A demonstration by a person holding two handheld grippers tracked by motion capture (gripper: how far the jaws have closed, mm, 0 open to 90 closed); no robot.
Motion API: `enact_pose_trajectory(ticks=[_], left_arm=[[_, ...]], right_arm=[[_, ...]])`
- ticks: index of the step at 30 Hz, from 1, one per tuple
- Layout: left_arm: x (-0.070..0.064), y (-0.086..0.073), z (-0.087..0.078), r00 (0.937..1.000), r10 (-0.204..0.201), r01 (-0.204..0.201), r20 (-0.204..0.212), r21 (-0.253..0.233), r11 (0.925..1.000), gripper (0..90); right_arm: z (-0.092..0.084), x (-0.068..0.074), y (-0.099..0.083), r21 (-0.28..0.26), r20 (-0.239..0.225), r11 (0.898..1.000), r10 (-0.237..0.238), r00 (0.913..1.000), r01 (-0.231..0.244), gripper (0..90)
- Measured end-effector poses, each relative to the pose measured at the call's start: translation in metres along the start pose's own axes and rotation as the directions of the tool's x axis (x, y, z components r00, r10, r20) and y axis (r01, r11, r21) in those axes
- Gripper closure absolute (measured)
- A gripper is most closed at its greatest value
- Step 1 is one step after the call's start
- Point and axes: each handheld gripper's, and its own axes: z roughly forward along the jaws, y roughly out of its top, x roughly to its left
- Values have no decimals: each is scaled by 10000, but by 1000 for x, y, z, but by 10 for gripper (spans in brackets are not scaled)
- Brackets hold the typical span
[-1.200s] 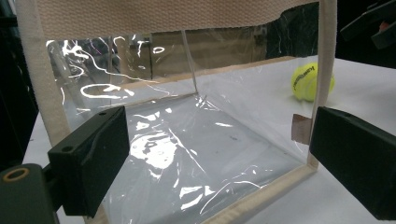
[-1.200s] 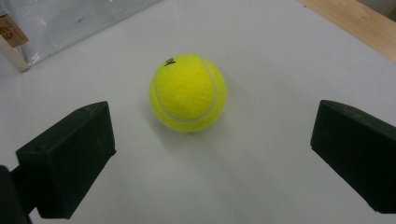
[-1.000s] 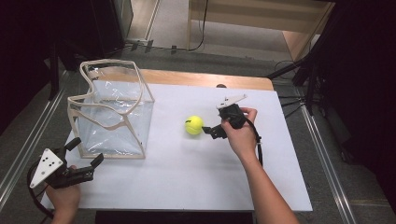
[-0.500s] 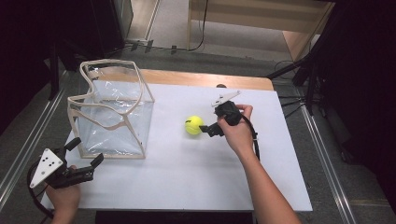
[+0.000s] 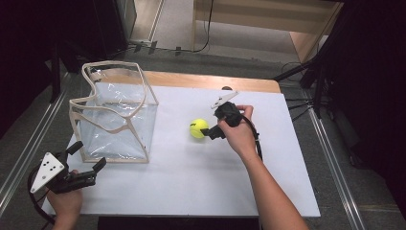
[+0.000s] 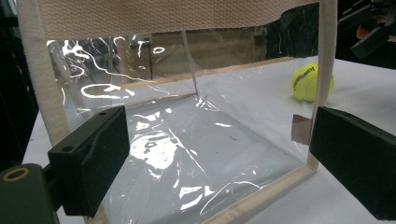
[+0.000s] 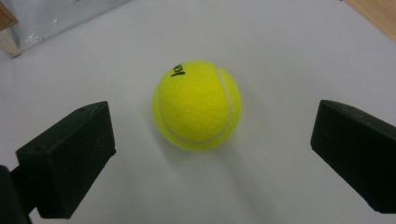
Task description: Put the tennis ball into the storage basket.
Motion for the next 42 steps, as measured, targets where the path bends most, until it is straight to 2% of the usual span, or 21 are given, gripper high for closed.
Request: enact_pose_trajectory(ticks=[8, 21, 24, 42], left_arm=[[0, 0, 0, 10000, 2, -2, 13, 4, 10000, 53], [0, 0, 0, 10000, 5, -5, 23, 1, 10000, 54], [0, 0, 0, 10000, 2, -2, 24, -1, 10000, 53], [0, 0, 0, 10000, -12, 12, 29, -13, 10000, 54]], right_arm=[[8, 2, 6, 230, -174, 9992, -318, 9993, 322, 0], [24, 5, 11, 703, -447, 9965, -418, 9981, 449, 0], [28, 6, 12, 820, -493, 9946, -592, 9970, 631, 0], [47, 8, 13, 1361, -623, 9879, -662, 9959, 742, 0]])
